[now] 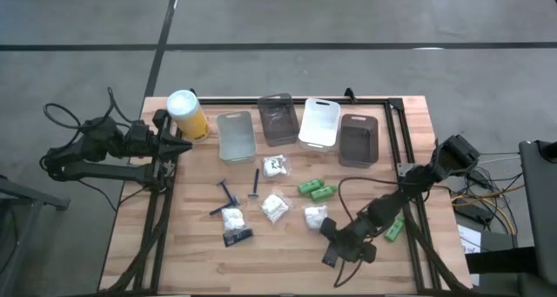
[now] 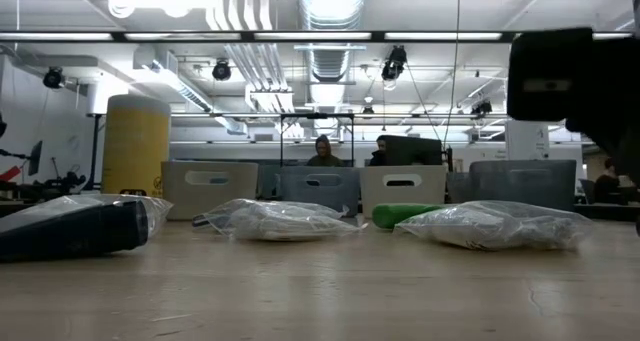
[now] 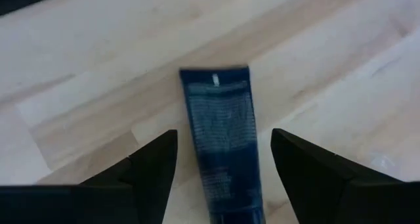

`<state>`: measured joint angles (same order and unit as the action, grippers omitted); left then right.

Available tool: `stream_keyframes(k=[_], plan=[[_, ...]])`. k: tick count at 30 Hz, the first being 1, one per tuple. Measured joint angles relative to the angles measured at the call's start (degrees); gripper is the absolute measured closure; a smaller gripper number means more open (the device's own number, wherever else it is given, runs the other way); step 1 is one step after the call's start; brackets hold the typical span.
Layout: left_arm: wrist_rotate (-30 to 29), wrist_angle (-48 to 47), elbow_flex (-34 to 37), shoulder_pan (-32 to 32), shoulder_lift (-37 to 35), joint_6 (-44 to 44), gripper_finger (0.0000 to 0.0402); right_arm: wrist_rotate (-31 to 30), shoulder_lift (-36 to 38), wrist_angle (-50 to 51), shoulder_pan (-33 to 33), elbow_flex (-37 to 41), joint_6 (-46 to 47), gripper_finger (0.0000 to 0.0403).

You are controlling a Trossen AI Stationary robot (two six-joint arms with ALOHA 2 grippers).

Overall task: Pick & Place Travel size toiletries
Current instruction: Put the blue shave cream into the bottom black bin

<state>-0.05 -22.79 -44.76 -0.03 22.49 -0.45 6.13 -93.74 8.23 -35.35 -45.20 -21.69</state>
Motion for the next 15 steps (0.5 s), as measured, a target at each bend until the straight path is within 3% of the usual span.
stream_keyframes(k=[4,9,15], plan=[[0.00,0.00,-0.01,0.02,0.01,0.00,0.0367,-0.25,1.64,-0.05,0.00,0.21,2.07,0.0162],[0.00,0.00,0.00,0.00,0.01,0.00,0.0367,0.14,2.44,2.44,0.00,0.14,5.47,0.0132],[-0.01,0.00,0.01,0.01,0.01,0.01,0.0367,-0.12,0.25,0.26,-0.02,0.23,0.44,0.0090]])
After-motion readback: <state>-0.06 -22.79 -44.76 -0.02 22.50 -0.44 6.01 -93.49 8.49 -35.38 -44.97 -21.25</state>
